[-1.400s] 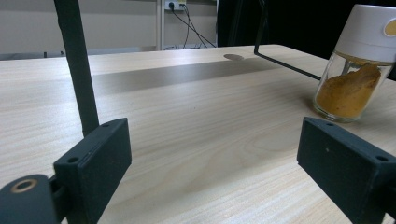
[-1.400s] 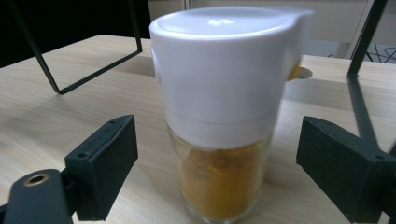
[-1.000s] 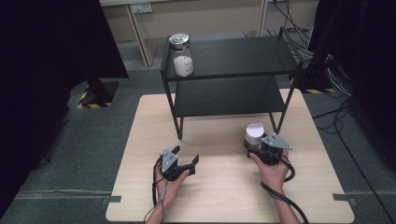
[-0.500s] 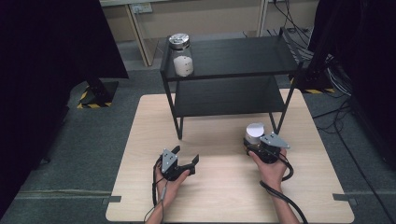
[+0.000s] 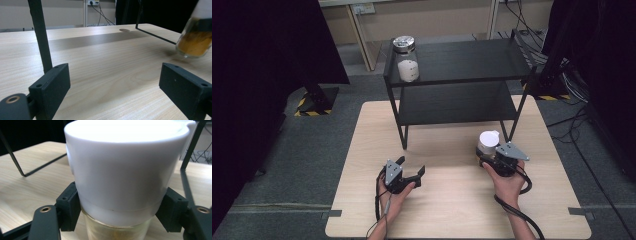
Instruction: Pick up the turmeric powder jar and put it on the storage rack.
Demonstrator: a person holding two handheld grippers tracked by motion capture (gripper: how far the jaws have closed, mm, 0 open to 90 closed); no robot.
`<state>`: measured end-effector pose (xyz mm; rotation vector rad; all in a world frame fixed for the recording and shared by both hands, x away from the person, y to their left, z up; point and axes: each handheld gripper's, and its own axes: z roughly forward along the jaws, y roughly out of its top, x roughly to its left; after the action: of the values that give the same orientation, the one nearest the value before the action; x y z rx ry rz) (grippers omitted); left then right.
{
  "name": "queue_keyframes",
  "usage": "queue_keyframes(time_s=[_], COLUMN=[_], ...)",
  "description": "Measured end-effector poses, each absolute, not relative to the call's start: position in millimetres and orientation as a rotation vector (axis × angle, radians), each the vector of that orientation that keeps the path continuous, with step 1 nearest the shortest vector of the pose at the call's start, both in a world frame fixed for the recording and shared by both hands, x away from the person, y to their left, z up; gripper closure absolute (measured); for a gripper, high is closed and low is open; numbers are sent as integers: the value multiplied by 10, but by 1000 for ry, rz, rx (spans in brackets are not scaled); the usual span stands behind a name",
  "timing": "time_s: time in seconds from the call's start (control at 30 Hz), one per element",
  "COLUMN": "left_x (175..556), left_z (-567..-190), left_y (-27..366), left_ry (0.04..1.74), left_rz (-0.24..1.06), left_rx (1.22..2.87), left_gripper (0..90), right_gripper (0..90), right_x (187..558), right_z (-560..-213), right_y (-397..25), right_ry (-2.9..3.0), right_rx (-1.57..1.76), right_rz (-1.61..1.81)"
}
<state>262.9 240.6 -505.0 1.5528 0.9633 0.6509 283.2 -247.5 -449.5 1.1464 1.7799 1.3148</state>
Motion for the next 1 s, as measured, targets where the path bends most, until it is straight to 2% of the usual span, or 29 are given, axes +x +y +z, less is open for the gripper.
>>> queue_keyframes(time_s=[0.5, 1.0], left_x=[2623, 2618], left_z=[-5054, -5053], left_y=[2405, 2395], left_ry=[966, 962], left_rz=[654, 660], left_rx=[1549, 1553], left_gripper=[94, 94], right_gripper=[306, 306], right_x=[2454, 2382], right_z=[-4163, -3767], right_y=[-2671, -2701], right_ry=[1652, 1613], right_rx=[1084, 1031], right_rz=[1387, 1408])
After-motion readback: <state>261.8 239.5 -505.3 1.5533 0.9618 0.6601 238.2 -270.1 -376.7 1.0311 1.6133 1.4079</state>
